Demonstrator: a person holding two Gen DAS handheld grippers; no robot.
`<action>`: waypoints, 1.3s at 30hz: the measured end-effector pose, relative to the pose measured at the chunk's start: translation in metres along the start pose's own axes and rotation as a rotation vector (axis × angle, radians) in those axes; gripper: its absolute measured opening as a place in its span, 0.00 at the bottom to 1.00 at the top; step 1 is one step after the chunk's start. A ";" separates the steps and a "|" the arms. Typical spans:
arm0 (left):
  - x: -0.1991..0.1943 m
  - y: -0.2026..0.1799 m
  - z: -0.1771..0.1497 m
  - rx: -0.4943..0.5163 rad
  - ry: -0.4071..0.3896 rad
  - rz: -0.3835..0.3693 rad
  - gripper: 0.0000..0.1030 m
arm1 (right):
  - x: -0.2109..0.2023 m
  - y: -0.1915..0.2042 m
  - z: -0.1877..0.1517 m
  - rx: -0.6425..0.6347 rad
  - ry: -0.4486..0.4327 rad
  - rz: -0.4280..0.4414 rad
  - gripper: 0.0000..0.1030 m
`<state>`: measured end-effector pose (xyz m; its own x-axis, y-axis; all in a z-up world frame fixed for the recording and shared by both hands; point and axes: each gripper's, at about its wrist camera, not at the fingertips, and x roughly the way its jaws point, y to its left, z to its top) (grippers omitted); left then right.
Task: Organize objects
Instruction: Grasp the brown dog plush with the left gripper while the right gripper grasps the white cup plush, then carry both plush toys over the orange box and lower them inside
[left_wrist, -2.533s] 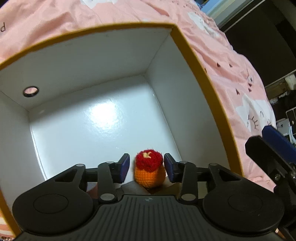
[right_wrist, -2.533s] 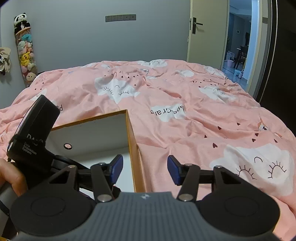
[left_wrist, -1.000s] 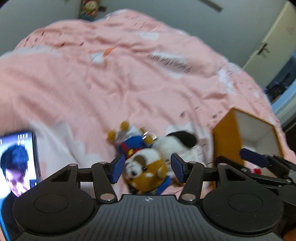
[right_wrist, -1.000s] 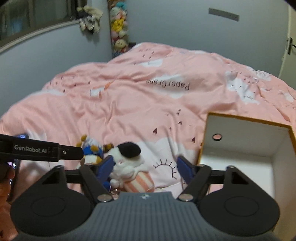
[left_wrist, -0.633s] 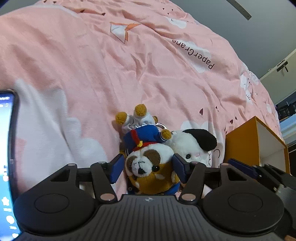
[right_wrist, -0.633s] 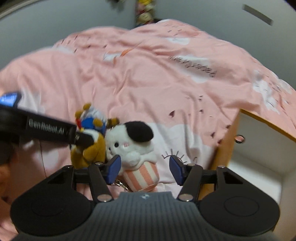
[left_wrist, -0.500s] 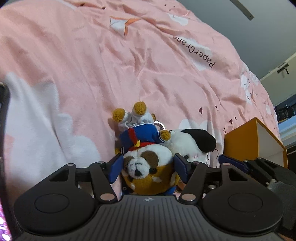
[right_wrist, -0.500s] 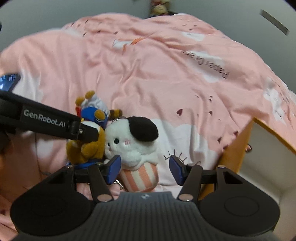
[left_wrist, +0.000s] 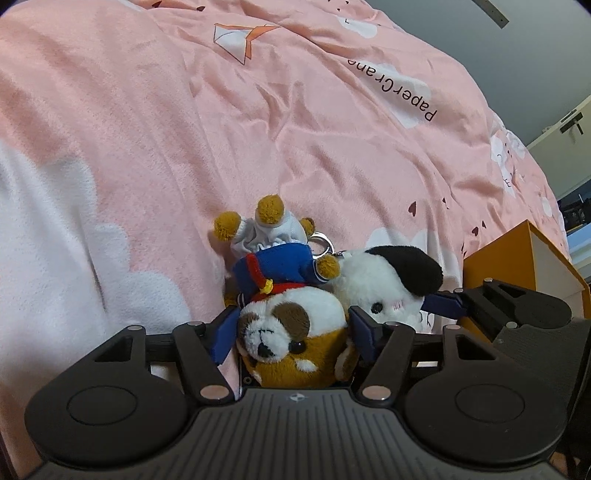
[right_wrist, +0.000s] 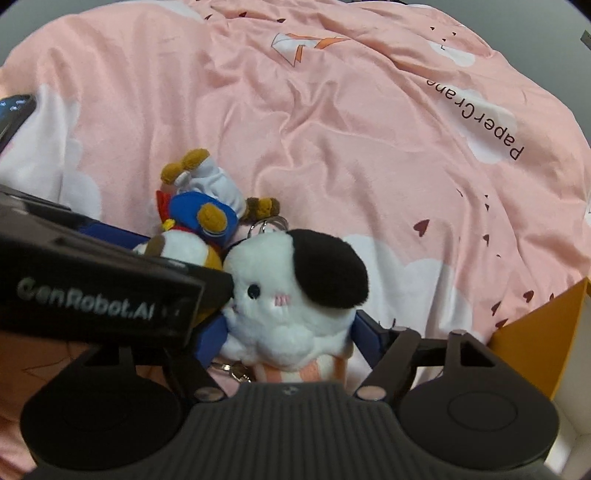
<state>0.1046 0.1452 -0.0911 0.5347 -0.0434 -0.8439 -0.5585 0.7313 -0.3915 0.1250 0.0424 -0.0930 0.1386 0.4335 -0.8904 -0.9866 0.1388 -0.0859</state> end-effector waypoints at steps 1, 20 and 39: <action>-0.001 0.000 0.000 0.001 0.000 -0.004 0.69 | -0.001 0.000 -0.001 0.001 -0.001 -0.002 0.69; -0.077 -0.039 0.002 0.036 -0.201 -0.174 0.65 | -0.127 -0.037 -0.031 0.361 -0.343 -0.138 0.65; -0.066 -0.204 0.021 0.460 -0.130 -0.503 0.65 | -0.216 -0.149 -0.124 0.814 -0.544 -0.281 0.65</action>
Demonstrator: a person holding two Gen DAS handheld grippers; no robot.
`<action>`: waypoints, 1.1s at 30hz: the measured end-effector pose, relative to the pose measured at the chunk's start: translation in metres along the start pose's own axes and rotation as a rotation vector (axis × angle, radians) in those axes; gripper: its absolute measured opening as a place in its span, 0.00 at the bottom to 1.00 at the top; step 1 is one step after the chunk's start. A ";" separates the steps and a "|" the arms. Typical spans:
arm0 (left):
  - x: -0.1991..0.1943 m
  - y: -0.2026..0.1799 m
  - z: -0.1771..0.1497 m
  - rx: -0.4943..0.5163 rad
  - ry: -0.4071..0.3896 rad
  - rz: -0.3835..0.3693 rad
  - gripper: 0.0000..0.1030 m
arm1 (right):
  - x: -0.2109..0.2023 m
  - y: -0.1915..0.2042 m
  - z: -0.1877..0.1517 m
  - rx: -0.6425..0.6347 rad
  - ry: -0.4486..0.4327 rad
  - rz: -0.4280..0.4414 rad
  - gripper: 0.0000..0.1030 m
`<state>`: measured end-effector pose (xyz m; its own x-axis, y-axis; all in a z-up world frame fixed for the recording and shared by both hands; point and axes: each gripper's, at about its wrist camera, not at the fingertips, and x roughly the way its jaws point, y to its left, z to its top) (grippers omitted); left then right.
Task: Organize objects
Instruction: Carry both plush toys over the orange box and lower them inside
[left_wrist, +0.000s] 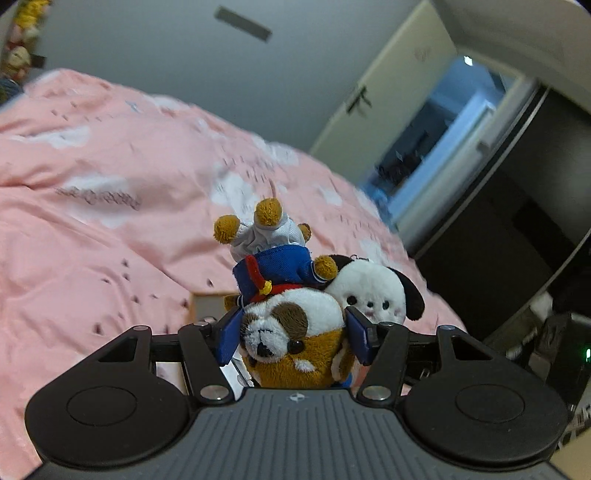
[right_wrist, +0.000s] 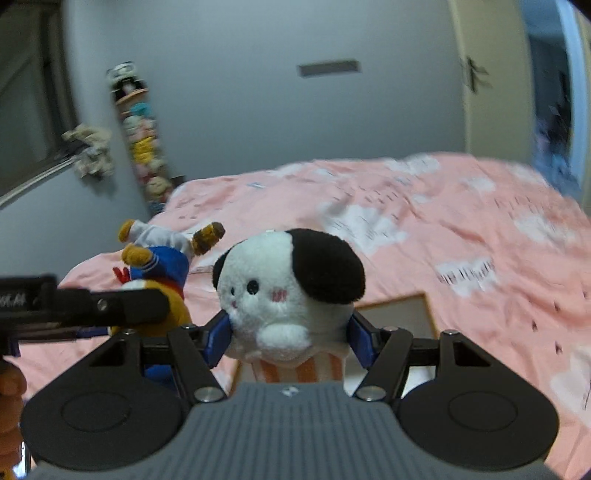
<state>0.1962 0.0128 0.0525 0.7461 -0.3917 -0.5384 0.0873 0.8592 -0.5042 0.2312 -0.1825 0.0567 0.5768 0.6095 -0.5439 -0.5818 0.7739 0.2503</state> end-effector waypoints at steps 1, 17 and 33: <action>0.013 0.000 0.000 0.013 0.026 0.007 0.65 | 0.007 -0.010 0.000 0.029 0.022 0.001 0.65; 0.111 0.008 -0.018 0.178 0.202 0.144 0.65 | 0.095 -0.052 -0.018 0.040 0.224 -0.120 0.66; 0.107 -0.001 -0.023 0.252 0.204 0.147 0.68 | 0.075 -0.062 -0.016 0.011 0.186 -0.112 0.65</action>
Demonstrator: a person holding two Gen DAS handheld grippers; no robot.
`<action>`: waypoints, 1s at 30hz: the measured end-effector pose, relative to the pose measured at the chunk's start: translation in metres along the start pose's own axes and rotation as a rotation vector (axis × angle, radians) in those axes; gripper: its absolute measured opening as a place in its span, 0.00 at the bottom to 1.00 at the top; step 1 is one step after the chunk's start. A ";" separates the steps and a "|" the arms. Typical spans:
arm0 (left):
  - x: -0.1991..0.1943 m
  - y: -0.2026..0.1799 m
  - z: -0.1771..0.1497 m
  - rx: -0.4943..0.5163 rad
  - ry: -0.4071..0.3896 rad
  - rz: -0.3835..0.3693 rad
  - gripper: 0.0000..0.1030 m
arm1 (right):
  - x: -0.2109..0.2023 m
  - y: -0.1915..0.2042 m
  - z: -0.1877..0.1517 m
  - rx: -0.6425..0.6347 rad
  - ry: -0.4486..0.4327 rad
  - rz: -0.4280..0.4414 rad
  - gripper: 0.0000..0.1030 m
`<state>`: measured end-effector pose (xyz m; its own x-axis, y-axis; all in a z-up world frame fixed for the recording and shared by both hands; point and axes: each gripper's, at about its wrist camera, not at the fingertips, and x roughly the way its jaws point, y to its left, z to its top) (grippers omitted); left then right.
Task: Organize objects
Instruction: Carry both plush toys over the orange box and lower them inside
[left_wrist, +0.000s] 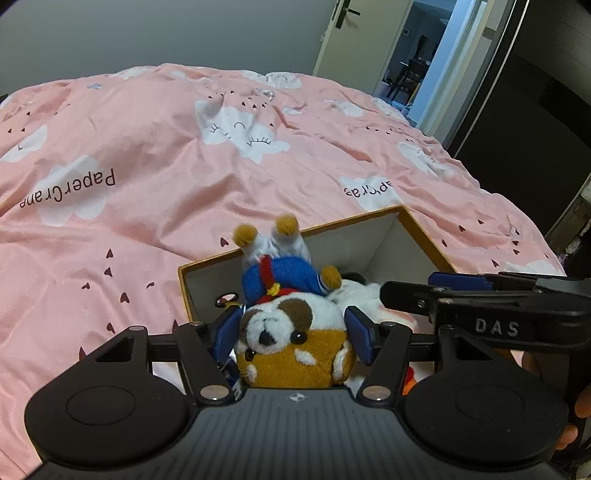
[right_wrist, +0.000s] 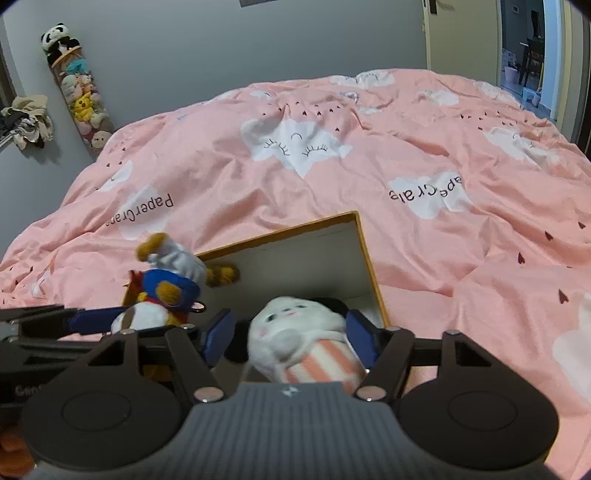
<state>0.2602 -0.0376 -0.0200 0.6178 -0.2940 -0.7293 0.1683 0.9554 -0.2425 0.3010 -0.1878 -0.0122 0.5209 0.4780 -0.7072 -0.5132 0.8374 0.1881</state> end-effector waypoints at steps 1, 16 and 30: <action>-0.001 0.000 0.001 -0.002 0.006 -0.014 0.68 | -0.002 0.001 0.000 -0.018 0.001 -0.002 0.64; 0.002 0.005 0.001 0.035 0.106 0.018 0.46 | 0.016 0.036 -0.015 -0.560 0.127 -0.059 0.55; 0.018 -0.023 0.002 0.420 0.182 0.042 0.42 | 0.044 0.034 -0.002 -0.443 0.213 -0.175 0.26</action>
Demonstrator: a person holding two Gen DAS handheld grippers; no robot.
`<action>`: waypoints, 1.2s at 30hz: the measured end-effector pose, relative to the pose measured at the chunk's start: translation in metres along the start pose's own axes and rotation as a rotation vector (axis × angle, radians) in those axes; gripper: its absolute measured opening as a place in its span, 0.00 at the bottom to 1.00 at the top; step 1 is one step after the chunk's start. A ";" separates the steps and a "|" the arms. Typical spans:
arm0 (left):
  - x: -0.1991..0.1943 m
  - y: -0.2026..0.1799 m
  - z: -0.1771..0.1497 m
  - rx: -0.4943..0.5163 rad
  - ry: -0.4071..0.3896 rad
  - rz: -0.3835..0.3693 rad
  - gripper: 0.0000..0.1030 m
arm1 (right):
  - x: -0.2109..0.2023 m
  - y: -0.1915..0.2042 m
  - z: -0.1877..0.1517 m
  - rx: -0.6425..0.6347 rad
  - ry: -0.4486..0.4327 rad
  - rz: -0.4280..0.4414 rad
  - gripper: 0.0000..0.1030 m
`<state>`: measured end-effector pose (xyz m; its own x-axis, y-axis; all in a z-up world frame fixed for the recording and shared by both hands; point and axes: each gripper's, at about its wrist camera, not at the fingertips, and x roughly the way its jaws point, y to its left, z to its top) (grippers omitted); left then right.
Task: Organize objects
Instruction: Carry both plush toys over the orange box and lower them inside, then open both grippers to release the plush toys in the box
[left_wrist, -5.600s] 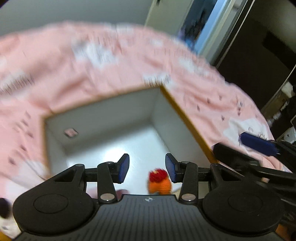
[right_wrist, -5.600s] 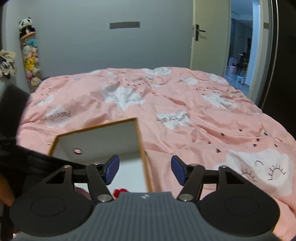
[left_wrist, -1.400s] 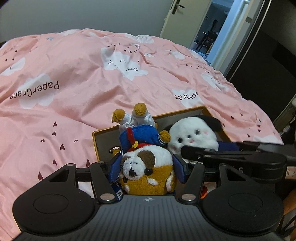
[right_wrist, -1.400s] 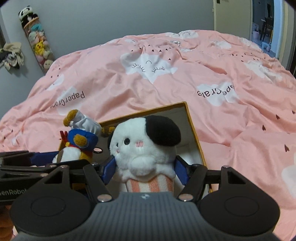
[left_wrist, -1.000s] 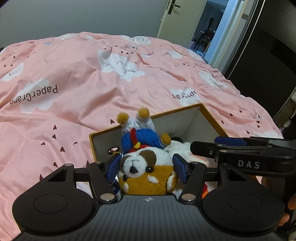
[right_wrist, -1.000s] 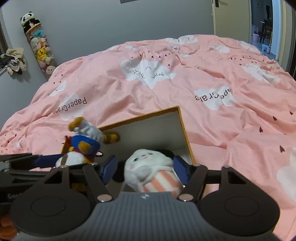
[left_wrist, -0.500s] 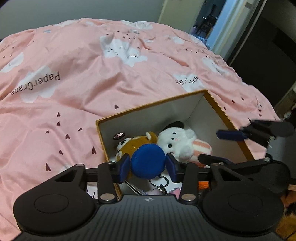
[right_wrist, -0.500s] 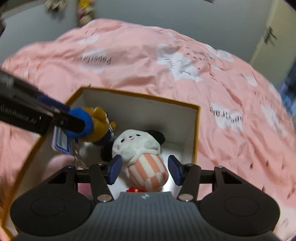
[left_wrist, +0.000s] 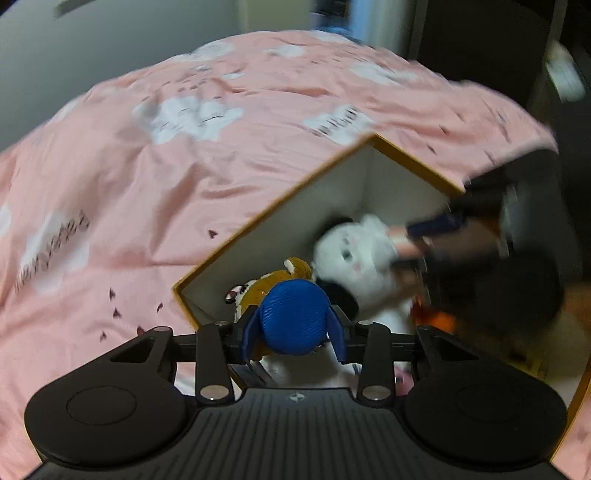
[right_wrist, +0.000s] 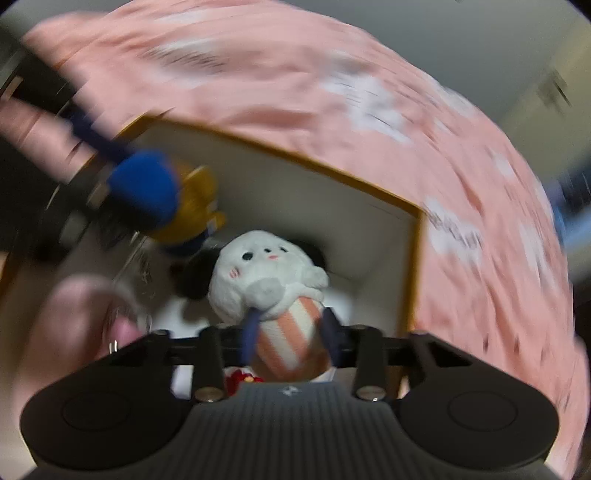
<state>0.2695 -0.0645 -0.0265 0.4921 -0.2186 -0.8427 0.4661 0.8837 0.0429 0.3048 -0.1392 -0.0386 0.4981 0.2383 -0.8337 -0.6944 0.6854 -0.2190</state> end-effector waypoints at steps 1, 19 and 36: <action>0.000 -0.004 -0.001 0.033 0.015 -0.011 0.41 | -0.001 -0.004 0.001 0.062 0.003 0.005 0.25; 0.007 0.025 0.002 -0.171 0.149 -0.108 0.46 | -0.007 0.006 0.011 -0.313 0.039 0.095 0.42; 0.012 -0.020 -0.010 0.031 0.063 0.113 0.42 | 0.025 -0.028 0.048 0.093 0.177 0.198 0.02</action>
<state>0.2588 -0.0807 -0.0434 0.4962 -0.0914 -0.8634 0.4335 0.8877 0.1552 0.3615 -0.1201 -0.0287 0.2532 0.2554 -0.9331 -0.7146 0.6995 -0.0024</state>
